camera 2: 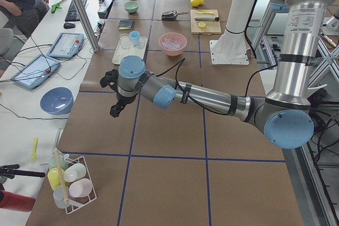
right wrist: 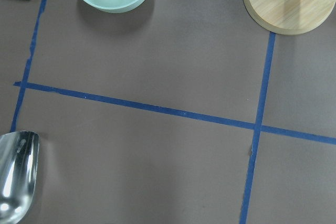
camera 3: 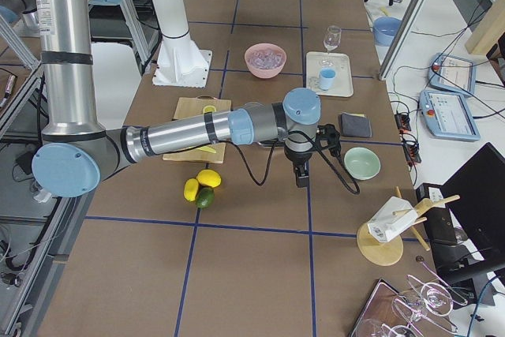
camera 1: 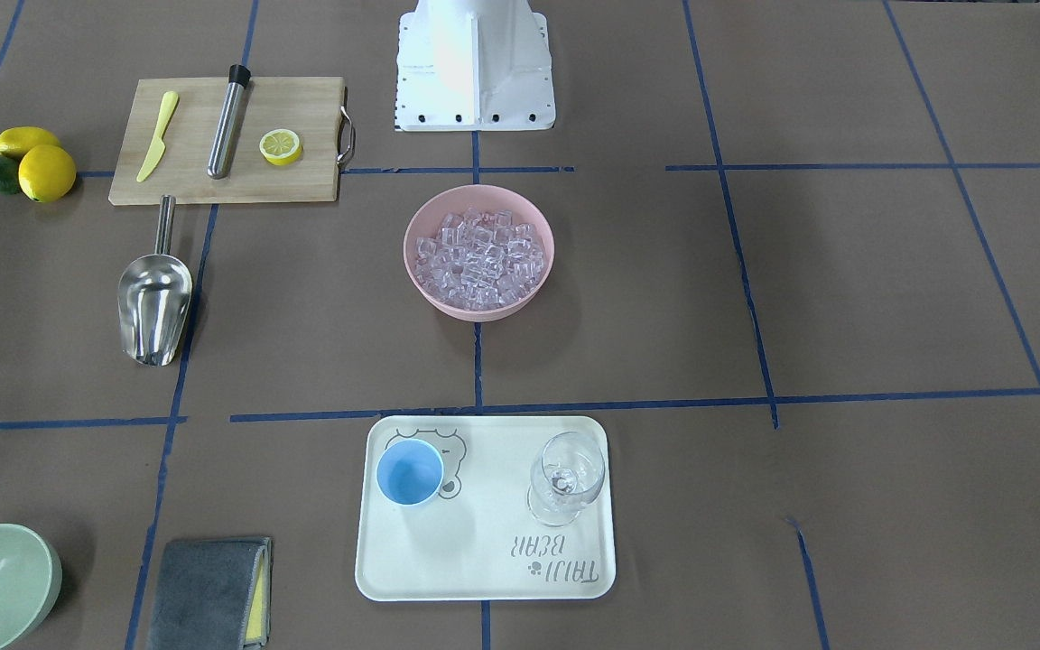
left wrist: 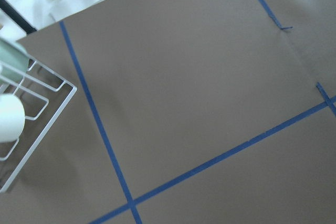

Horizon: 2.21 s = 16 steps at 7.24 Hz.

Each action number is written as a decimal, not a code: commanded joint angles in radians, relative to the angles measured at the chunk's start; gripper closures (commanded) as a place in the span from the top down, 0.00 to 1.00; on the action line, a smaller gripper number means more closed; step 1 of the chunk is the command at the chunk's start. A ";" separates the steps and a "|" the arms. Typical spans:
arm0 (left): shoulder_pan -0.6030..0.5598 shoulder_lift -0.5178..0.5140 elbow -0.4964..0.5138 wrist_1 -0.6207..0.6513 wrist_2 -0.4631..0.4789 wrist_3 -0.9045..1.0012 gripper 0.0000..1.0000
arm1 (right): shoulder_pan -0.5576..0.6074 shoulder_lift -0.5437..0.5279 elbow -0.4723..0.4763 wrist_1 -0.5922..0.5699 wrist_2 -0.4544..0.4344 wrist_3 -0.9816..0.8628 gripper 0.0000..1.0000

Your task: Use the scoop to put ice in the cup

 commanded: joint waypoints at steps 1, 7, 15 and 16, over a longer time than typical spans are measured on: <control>0.106 -0.006 0.014 -0.167 0.007 -0.051 1.00 | -0.013 0.010 0.000 0.001 0.000 0.006 1.00; 0.446 -0.110 0.024 -0.299 0.010 -0.047 1.00 | -0.040 0.018 0.006 0.001 -0.001 0.035 1.00; 0.870 -0.264 0.093 -0.519 0.315 -0.100 1.00 | -0.098 0.025 0.072 0.001 -0.001 0.038 1.00; 0.873 -0.272 0.171 -0.643 0.315 -0.093 1.00 | -0.115 0.027 0.087 0.001 -0.001 0.067 1.00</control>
